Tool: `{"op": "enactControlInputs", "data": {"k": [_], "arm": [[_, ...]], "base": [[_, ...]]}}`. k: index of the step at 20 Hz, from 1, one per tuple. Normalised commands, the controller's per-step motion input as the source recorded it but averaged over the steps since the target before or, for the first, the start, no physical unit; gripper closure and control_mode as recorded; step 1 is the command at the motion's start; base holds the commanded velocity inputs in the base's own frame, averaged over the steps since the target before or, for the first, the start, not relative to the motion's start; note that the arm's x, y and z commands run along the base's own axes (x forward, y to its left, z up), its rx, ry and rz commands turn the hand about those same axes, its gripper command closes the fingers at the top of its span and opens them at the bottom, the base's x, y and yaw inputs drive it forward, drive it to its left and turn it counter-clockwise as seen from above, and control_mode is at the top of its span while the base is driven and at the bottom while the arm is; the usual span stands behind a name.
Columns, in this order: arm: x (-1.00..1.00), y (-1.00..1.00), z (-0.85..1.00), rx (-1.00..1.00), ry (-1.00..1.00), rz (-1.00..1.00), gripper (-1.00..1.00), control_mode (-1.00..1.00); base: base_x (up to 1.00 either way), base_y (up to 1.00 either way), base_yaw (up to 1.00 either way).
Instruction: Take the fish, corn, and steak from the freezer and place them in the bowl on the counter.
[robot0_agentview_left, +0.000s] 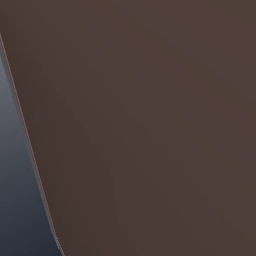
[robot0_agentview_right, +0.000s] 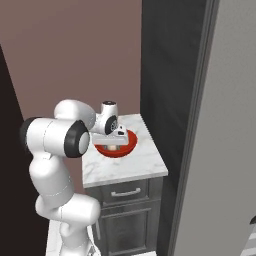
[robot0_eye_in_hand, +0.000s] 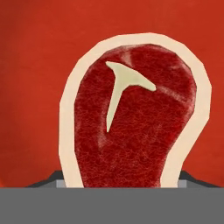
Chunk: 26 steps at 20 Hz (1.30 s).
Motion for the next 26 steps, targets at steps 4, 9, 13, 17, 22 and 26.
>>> {"op": "enactControlInputs", "data": {"k": [4, 9, 13, 17, 22, 26], "arm": [[0.00, 0.00, 0.00, 0.00, 0.00, 0.00, 1.00, -1.00], [0.00, 0.00, 0.00, 0.00, 0.00, 0.00, 1.00, -1.00], [0.00, 0.00, 0.00, 0.00, 0.00, 0.00, -1.00, -1.00], [0.00, 0.00, 0.00, 0.00, 0.00, 0.00, -1.00, -1.00], [0.00, 0.00, 0.00, 0.00, 0.00, 0.00, -1.00, -1.00], [0.00, 0.00, 0.07, -0.02, 0.00, 0.00, -1.00, -1.00]], "base": [[0.00, 0.00, 0.00], [0.00, 0.00, 0.00], [0.00, 0.00, 0.00], [0.00, 0.00, 0.00], [0.00, 0.00, 0.00], [0.00, 0.00, 0.00]]}}
